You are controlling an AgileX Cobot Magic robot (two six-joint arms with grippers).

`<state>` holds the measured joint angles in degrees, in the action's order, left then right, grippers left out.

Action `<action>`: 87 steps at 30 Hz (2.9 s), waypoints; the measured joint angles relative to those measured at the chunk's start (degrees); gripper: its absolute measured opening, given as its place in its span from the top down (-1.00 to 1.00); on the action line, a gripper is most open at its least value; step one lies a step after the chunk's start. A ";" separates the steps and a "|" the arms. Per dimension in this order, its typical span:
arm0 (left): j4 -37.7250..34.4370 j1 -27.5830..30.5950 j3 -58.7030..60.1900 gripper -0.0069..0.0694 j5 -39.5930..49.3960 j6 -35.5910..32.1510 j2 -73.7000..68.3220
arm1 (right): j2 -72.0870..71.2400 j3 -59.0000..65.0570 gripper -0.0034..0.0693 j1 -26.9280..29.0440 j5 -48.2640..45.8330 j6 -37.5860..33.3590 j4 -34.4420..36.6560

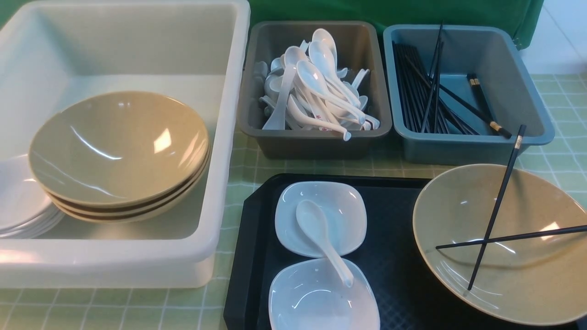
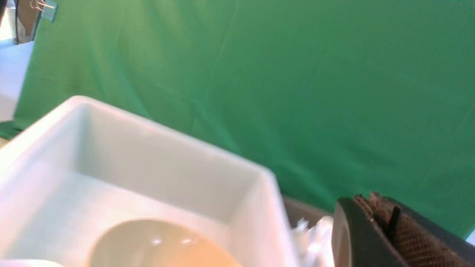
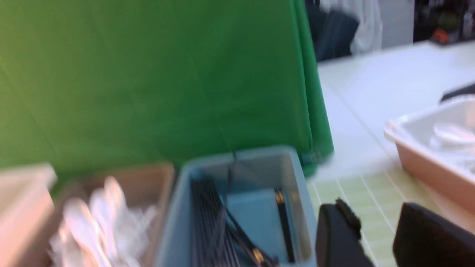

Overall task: On green table put chopsticks spoon bowls plates into blue grey white boxes.
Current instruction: 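Move the grippers toward the tableware on the black tray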

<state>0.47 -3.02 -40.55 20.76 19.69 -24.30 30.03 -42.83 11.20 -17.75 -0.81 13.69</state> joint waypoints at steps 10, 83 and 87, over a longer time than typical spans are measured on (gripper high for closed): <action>-1.91 -0.97 7.34 0.82 8.59 -5.30 0.05 | 7.03 3.17 0.26 -4.39 -9.51 -0.62 1.70; -25.94 -24.87 4.45 0.82 15.26 -36.34 -13.25 | 58.00 -13.16 -0.56 -17.51 -19.05 39.29 -16.78; -25.94 -24.87 4.45 0.82 15.59 -36.34 -13.25 | 60.83 -15.29 -0.56 -17.65 -19.82 36.60 -16.78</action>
<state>-25.48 -27.89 -36.11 36.35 -16.65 -37.56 90.86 -58.12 -6.45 -37.57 35.79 -3.09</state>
